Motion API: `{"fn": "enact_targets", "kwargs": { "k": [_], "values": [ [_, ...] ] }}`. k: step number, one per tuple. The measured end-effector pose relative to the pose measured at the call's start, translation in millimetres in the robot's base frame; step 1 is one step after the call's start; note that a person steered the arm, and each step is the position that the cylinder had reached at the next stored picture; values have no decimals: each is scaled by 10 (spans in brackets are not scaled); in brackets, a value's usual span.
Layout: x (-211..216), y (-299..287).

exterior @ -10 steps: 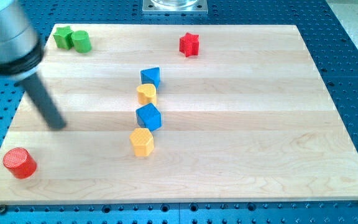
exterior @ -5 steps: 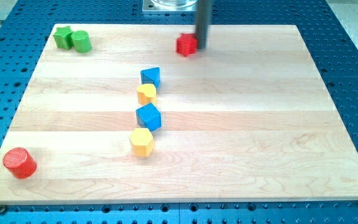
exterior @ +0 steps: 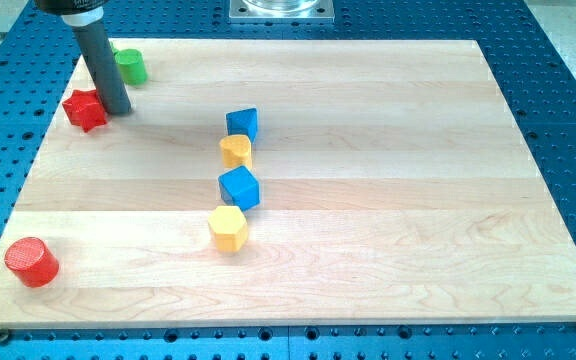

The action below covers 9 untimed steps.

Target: Place the red star above the red circle

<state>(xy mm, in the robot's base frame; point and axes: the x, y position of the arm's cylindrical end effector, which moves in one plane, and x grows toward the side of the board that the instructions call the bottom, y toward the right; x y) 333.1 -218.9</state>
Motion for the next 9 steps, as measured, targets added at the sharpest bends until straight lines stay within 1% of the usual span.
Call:
{"fn": "enact_targets", "kwargs": {
  "k": [1, 2, 3, 4, 5, 6, 7, 8, 9],
  "values": [
    [-20, -201],
    [71, -445],
    [370, -516],
    [270, -346],
    [146, -570],
    [184, -853],
    [288, -853],
    [935, -757],
    [1282, -421]
  ]
}}
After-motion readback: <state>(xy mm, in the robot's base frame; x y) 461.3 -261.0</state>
